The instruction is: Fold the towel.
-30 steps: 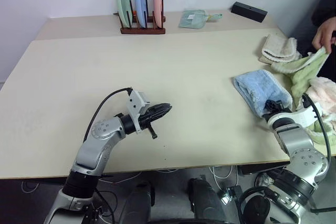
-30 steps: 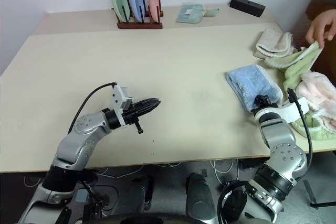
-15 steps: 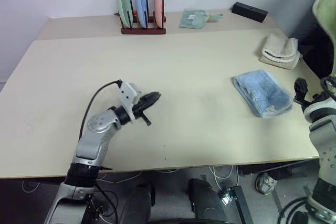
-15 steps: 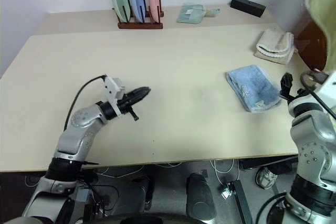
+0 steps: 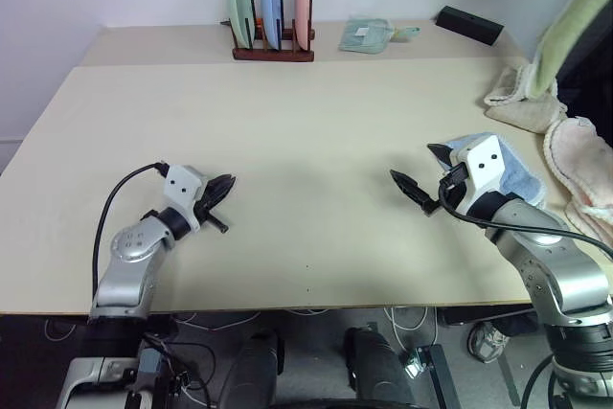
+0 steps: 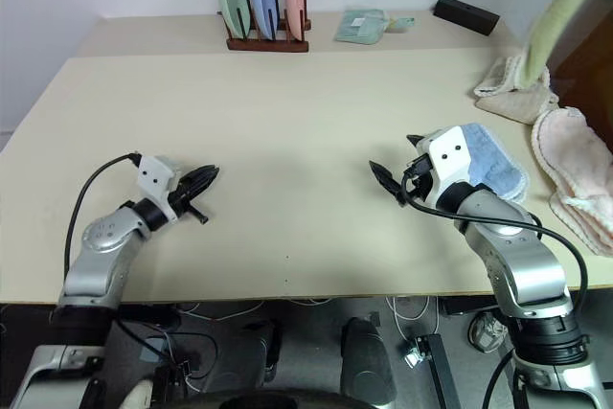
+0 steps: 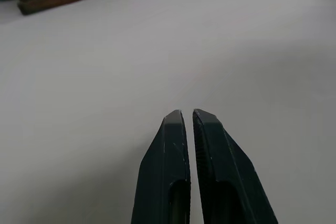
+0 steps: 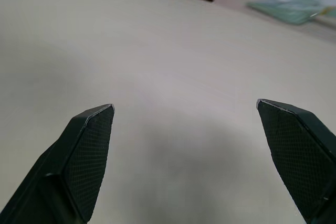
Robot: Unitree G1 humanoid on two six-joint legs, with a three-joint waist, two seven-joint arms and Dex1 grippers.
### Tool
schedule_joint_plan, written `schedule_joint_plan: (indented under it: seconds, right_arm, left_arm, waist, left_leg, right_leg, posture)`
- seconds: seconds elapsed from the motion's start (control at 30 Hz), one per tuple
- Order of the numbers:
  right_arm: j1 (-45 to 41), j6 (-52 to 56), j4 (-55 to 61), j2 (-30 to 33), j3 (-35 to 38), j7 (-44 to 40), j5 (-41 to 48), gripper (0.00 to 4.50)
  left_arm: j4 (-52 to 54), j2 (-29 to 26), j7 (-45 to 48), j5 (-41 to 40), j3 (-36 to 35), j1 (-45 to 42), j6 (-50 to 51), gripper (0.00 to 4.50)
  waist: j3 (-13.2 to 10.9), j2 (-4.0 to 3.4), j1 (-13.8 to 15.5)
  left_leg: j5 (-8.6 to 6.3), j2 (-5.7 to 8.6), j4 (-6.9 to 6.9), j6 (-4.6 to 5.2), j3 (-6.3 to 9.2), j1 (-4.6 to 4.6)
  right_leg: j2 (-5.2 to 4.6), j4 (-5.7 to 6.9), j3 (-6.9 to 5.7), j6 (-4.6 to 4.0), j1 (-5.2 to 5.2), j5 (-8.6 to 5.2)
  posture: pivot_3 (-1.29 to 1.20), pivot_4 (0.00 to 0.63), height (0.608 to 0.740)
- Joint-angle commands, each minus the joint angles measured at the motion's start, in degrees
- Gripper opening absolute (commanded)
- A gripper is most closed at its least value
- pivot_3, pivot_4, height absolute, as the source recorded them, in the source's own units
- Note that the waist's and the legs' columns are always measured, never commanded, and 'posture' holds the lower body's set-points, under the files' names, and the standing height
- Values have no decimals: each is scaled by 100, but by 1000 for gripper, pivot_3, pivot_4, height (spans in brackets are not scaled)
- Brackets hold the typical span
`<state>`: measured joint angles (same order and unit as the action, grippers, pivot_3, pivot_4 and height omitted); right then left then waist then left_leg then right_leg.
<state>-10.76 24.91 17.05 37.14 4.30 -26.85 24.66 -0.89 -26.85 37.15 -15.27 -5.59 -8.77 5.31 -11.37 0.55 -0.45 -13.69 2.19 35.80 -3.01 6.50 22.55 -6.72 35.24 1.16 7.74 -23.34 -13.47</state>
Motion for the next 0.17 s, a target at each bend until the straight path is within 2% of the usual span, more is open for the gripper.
schedule_joint_plan:
  seconds: [0.03, 0.17]
  right_arm:
    - [-69, -230, -42, -70, 13, -186, -151, 4439]
    - [-102, -258, -139, -141, 29, -317, -233, 4439]
  left_arm:
    - [543, -99, 89, -193, -114, 131, 150, 255]
    - [684, -113, 80, -237, -143, 207, 295, 255]
  waist:
    - [0, 0, -12]
    - [0, 0, -21]
  left_leg:
    - [0, 0, 1, 0, 0, 0]
    - [0, -1, 0, 0, 0, -2]
  right_leg:
    - [0, 0, 0, -1, 0, 0]
    - [1, 2, -1, -2, 0, 1]
  posture:
    - [0, 150, 740]
    - [0, 150, 740]
